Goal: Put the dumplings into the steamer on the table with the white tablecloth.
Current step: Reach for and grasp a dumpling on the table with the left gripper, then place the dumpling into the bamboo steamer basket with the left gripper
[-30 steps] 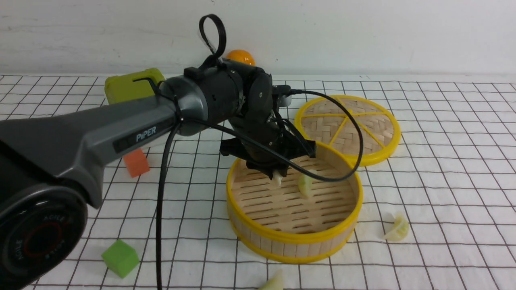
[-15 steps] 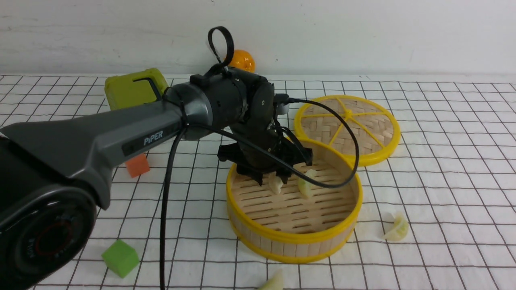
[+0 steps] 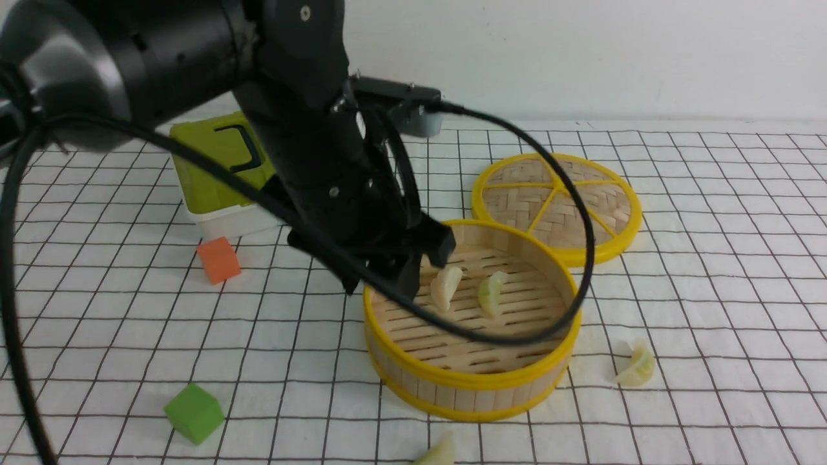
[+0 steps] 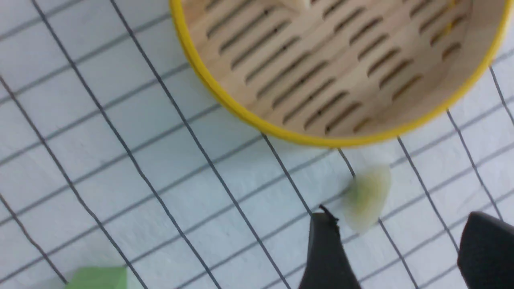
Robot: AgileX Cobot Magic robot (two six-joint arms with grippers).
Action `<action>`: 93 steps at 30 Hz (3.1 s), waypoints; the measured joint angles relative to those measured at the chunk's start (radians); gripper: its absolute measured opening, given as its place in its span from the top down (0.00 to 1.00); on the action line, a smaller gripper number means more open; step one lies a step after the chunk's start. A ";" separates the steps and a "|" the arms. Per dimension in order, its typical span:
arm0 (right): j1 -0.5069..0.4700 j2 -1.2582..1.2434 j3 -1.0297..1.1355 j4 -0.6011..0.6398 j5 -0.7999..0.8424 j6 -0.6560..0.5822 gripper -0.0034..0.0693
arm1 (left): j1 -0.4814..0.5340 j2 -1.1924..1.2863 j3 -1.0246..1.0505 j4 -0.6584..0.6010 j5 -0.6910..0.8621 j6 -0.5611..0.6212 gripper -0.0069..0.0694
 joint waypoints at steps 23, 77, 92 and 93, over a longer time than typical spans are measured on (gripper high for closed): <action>0.000 0.000 0.000 -0.022 -0.052 -0.004 0.80 | -0.201 0.215 0.315 0.033 -0.388 0.060 0.37; 0.000 0.176 0.028 -0.189 -0.153 0.219 0.73 | -0.010 0.307 -0.162 0.165 -0.141 -0.251 0.20; 0.000 0.692 -0.038 -0.209 -0.482 0.366 0.27 | -0.010 -0.342 0.306 0.126 -0.138 -0.169 0.34; 0.000 0.740 -0.053 -0.211 -0.526 0.380 0.22 | -0.010 -0.402 0.388 0.118 -0.169 -0.169 0.36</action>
